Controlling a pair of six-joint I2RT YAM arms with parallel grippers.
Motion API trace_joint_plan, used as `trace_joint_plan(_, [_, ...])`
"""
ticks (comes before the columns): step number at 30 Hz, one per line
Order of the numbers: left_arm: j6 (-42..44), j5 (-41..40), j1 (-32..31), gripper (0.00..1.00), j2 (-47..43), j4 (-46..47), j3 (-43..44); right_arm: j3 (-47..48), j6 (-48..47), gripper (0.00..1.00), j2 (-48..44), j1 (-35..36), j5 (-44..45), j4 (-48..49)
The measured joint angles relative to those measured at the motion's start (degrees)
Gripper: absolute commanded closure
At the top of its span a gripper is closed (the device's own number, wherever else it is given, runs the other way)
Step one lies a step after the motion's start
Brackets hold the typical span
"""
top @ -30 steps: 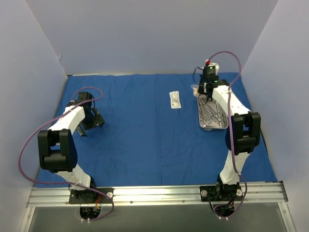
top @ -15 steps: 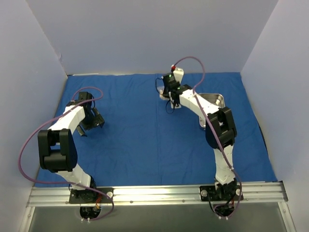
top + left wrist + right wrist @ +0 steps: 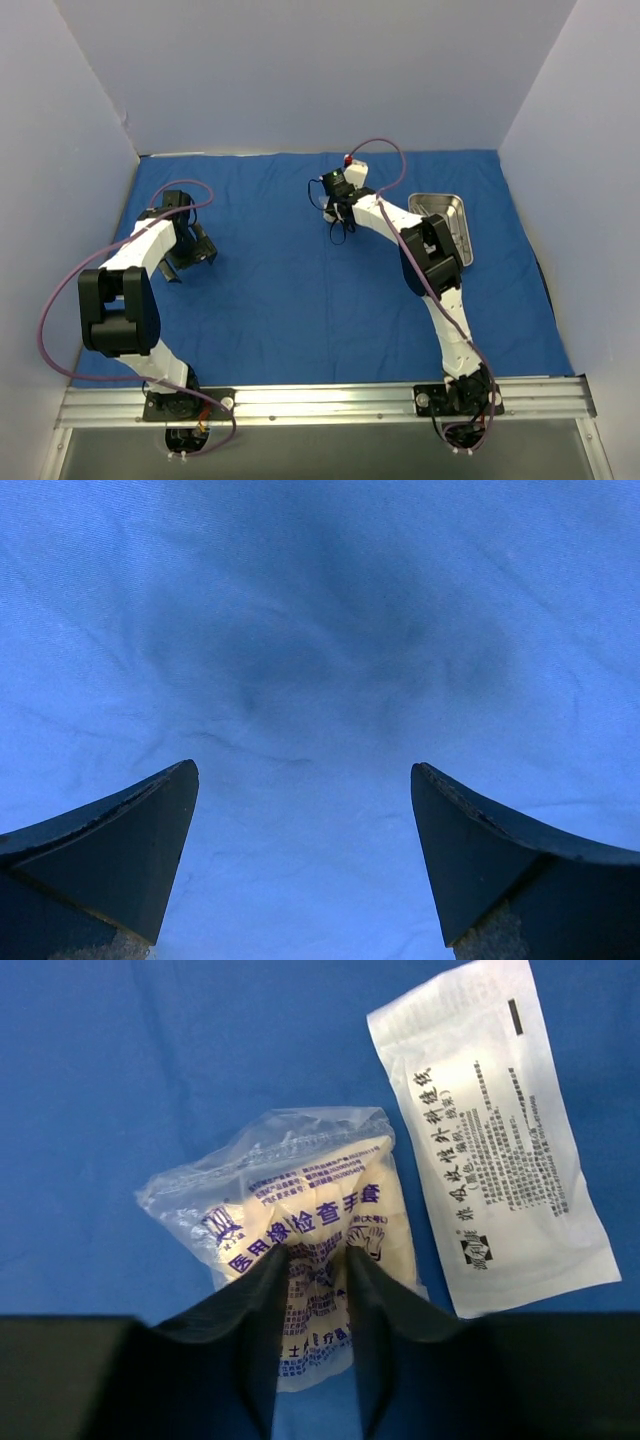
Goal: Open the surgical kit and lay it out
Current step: Place the medical item in the surgical kit.
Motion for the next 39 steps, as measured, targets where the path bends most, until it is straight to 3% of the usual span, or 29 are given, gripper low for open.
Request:
trace_joint_plan(4, [0.1,0.0,0.0,0.03,0.0,0.0,0.0,0.4,0.0,0.59,0.0,0.3,-0.1,0.3])
trace_joint_plan(8, [0.1,0.1,0.0,0.03,0.0,0.0,0.0,0.6,-1.7,0.58,-0.1,0.4,-0.4,0.5])
trace_joint_plan(14, [0.1,0.3,0.0,0.03,0.0,0.0,0.0,1.0,-6.3,0.67,-2.3,0.4,-2.1,0.5])
trace_joint_plan(16, [0.1,0.3,0.0,0.03,0.0,0.0,0.0,1.3,-8.0,0.77,-3.2,0.5,-2.8,0.6])
trace_joint_plan(20, [0.1,0.3,0.0,0.03,0.0,0.0,0.0,1.7,-10.8,0.83,-4.0,0.7,-4.5,1.5])
trace_joint_plan(39, [0.1,0.3,0.0,0.03,-1.0,0.1,-0.9,1.0,-15.1,0.78,0.3,0.7,-6.3,3.1])
